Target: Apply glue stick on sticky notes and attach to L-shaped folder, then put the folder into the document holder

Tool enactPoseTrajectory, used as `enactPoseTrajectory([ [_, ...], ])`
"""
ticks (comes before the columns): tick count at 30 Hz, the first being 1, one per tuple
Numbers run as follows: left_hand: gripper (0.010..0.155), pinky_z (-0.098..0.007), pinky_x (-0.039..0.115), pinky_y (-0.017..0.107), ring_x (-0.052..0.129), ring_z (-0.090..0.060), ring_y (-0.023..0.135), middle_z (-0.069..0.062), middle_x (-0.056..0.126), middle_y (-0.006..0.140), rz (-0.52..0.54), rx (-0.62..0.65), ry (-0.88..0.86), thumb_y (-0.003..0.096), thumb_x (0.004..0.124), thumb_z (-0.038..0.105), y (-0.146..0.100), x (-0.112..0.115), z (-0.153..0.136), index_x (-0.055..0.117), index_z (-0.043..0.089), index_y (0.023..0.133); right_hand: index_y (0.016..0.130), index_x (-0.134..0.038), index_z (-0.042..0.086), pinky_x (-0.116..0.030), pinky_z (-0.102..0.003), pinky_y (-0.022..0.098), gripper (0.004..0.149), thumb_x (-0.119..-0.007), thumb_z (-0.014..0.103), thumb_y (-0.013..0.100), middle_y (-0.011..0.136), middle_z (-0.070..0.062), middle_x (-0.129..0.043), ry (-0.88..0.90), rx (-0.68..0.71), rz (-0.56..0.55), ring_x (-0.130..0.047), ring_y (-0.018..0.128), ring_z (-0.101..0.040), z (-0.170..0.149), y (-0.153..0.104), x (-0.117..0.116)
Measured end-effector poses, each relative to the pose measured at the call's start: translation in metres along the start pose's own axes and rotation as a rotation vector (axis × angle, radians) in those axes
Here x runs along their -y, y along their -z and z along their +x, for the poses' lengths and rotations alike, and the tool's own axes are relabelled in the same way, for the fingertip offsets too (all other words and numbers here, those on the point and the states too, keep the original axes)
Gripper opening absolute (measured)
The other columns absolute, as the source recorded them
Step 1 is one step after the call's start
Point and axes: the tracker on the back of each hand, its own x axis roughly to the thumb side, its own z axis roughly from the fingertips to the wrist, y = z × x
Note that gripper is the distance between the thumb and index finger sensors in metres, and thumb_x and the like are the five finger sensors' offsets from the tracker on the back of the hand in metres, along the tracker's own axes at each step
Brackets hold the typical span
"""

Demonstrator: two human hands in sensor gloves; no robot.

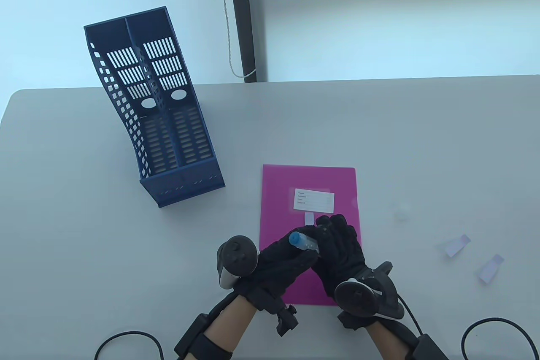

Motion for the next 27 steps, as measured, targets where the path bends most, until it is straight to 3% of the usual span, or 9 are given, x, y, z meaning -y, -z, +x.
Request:
enactPoseTrajectory([
  [4,0.063,-0.055,0.069,0.063,0.081,-0.034,0.089,-0.024,0.065,0.107,0.074,0.008,-0.002,0.0587,0.066,0.050,-0.001,-0.005,-0.001,0.053,0.010,0.106,0.107,0.005,0.012,-0.020,-0.060,0.074,0.075,-0.053,0.039,0.068,0.118,-0.017,-0.003,-0.010,0.029,0.021,0.001,0.105,-0.041,0.003,-0.001,0.003],
  [8,0.062,-0.056,0.068,0.063,0.079,-0.037,0.090,-0.027,0.061,0.107,0.141,0.002,-0.004,0.0594,0.063,0.049,-0.004,-0.027,-0.002,0.048,0.010,0.106,0.112,-0.003,0.008,-0.023,-0.063,0.074,0.080,-0.058,0.046,0.067,0.121,-0.022,-0.012,-0.050,-0.019,-0.018,-0.007,0.109,-0.047,-0.012,-0.002,0.022],
  [13,0.059,-0.059,0.071,0.060,0.079,-0.047,0.089,-0.033,0.056,0.109,0.098,-0.094,-0.040,0.0608,0.061,0.049,-0.007,-0.053,-0.016,0.034,0.022,0.106,0.116,-0.015,0.008,-0.032,-0.067,0.074,0.084,-0.065,0.050,0.064,0.124,-0.023,-0.025,-0.245,-0.229,0.111,-0.019,0.112,-0.050,-0.056,-0.004,0.067],
  [15,0.058,-0.054,0.078,0.054,0.090,-0.042,0.079,-0.031,0.068,0.102,0.066,-0.123,-0.019,0.0618,0.061,0.047,-0.007,-0.059,-0.019,0.032,0.024,0.105,0.117,-0.022,0.008,-0.037,-0.068,0.073,0.082,-0.068,0.049,0.063,0.124,-0.024,-0.031,-0.318,-0.326,0.156,-0.026,0.112,-0.051,-0.076,-0.008,0.085],
  [18,0.059,-0.041,0.084,0.040,0.098,-0.025,0.055,-0.025,0.080,0.088,0.077,-0.168,0.126,0.0610,0.065,0.043,-0.008,-0.068,-0.017,0.035,0.024,0.107,0.117,-0.029,0.007,-0.045,-0.067,0.072,0.080,-0.071,0.047,0.062,0.121,-0.026,-0.042,-0.423,-0.471,0.252,-0.040,0.110,-0.052,-0.106,-0.019,0.103],
  [21,0.066,-0.030,0.085,0.019,0.100,-0.012,0.026,-0.013,0.097,0.064,0.183,-0.169,0.417,0.0563,0.072,0.050,-0.012,-0.077,-0.009,0.054,0.016,0.111,0.115,-0.044,0.006,-0.055,-0.064,0.070,0.072,-0.074,0.043,0.061,0.115,-0.026,-0.058,-0.564,-0.615,0.362,-0.056,0.104,-0.051,-0.134,-0.034,0.109],
  [23,0.069,-0.029,0.083,0.015,0.098,-0.011,0.020,-0.012,0.099,0.054,0.206,-0.151,0.543,0.0558,0.070,0.056,-0.015,-0.080,-0.005,0.059,0.015,0.110,0.109,-0.058,0.008,-0.061,-0.062,0.068,0.061,-0.075,0.041,0.061,0.108,-0.022,-0.072,-0.619,-0.674,0.440,-0.068,0.099,-0.047,-0.145,-0.040,0.105],
  [27,0.069,-0.029,0.081,0.014,0.093,-0.008,0.017,-0.010,0.097,0.049,0.198,-0.129,0.745,0.0586,0.061,0.056,-0.018,-0.080,0.001,0.061,0.011,0.110,0.104,-0.064,0.010,-0.067,-0.058,0.064,0.056,-0.075,0.043,0.060,0.099,-0.019,-0.080,-0.679,-0.727,0.538,-0.077,0.091,-0.043,-0.160,-0.048,0.089],
])
